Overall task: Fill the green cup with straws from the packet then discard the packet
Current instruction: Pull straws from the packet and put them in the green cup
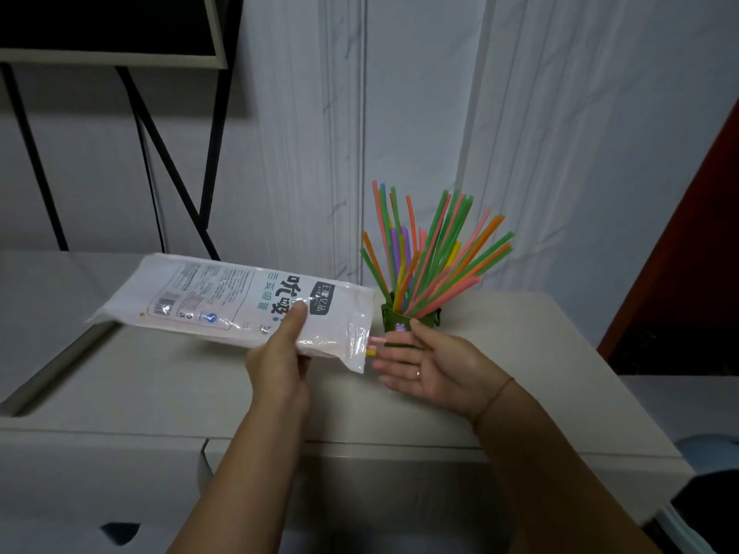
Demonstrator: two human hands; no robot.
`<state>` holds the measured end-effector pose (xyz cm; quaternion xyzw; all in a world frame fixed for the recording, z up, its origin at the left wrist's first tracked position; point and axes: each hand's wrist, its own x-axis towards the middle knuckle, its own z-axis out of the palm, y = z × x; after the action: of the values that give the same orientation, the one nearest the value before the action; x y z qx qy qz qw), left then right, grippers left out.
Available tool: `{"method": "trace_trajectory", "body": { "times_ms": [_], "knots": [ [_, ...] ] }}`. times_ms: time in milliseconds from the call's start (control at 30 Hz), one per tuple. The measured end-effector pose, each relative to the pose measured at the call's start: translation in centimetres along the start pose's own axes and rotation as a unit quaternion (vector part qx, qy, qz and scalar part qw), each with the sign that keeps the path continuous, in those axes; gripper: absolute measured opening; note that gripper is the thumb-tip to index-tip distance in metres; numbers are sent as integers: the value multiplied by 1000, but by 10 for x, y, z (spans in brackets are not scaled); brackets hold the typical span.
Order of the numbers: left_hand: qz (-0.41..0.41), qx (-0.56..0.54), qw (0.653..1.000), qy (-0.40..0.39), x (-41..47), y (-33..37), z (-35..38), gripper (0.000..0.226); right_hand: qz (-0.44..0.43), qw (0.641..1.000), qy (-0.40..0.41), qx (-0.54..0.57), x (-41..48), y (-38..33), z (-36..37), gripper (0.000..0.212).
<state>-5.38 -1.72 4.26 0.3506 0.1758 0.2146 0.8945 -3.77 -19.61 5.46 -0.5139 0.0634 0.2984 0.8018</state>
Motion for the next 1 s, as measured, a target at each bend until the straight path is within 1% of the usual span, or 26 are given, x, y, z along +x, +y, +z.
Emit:
{"method": "trace_trajectory", "body": {
  "times_ms": [100, 200, 267, 333, 500, 567, 667, 733, 800, 900, 967, 1000],
  "knots": [
    [47, 36, 998, 5, -2, 3, -1, 27, 25, 997, -8, 72, 4, 6, 11, 47],
    [95, 77, 993, 1, -3, 8, -3, 32, 30, 995, -8, 91, 6, 9, 16, 45],
    [121, 101, 988, -3, -4, 11, -3, 40, 33, 996, -7, 82, 7, 9, 18, 43],
    [136, 110, 985, -4, -5, 12, -3, 44, 39, 998, -5, 58, 8, 11, 20, 41],
    [147, 112, 983, -4, -4, 11, -2, 32, 59, 998, -4, 15, 10, 18, 29, 33],
    [132, 96, 987, 8, -3, 10, -4, 34, 38, 999, 8, 0, 11, 19, 32, 26],
    [57, 42, 996, 47, 3, 7, -9, 29, -59, 997, 25, -39, 13, 20, 34, 12],
    [-9, 1, 997, 71, 7, 7, -12, 32, -130, 988, 40, -78, 13, 19, 32, 12],
    [-58, -31, 994, 85, 11, 7, -15, 39, -181, 974, 69, -115, 12, 16, 28, 12],
    [-87, -57, 989, 101, 13, 8, -15, 46, -224, 960, 100, -135, 9, 8, 22, 10],
    [-96, -65, 987, 108, 14, 8, -15, 45, -245, 955, 125, -111, 7, 2, 16, 12],
    [-103, -66, 987, 109, 14, 8, -15, 40, -255, 953, 136, -89, 5, -2, 13, 11]
  ]
}}
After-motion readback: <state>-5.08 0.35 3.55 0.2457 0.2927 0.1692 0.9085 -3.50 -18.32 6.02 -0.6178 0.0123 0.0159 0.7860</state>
